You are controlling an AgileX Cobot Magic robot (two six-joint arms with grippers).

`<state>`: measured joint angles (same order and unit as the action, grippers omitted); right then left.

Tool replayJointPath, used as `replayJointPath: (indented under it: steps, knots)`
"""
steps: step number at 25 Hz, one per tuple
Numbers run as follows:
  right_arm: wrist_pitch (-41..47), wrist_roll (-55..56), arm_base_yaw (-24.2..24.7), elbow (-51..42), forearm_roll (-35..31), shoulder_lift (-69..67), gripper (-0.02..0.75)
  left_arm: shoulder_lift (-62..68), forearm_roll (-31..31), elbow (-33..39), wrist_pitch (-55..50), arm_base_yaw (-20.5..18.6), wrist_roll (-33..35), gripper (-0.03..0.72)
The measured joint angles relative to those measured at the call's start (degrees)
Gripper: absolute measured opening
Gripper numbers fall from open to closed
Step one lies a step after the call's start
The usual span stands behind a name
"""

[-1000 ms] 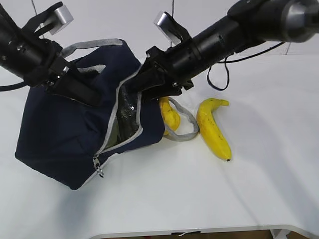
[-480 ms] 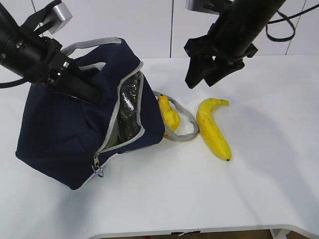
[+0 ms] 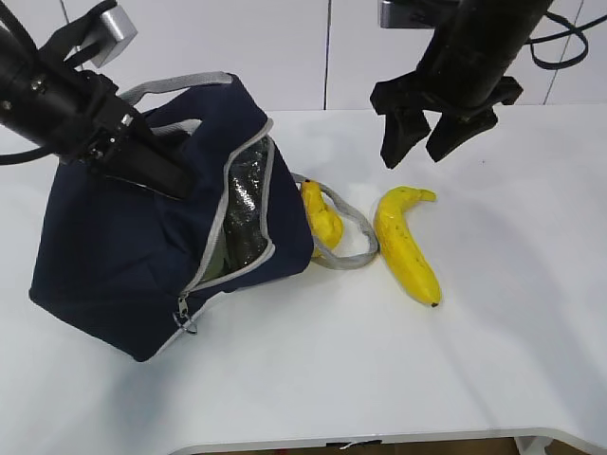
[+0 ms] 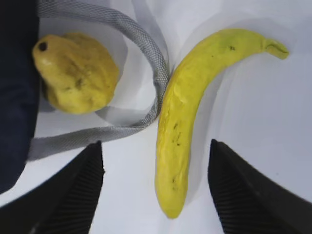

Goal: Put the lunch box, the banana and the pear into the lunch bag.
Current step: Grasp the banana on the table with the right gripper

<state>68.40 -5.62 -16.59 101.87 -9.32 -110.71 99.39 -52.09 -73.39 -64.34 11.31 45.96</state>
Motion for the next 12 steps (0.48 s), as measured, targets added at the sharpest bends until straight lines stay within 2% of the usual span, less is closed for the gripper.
replayJointPath:
  steps: [4, 12]
  knots:
    - [-1.97, 0.97, 0.00, 0.00, 0.19, -2.51, 0.546, 0.00, 0.00, 0.00, -0.27, 0.00, -0.10, -0.010]
    - [-5.21, 2.43, 0.00, 0.00, 0.45, -9.04, 0.552, 0.00, 0.00, 0.00, -0.60, 0.00, -0.22, -0.010]
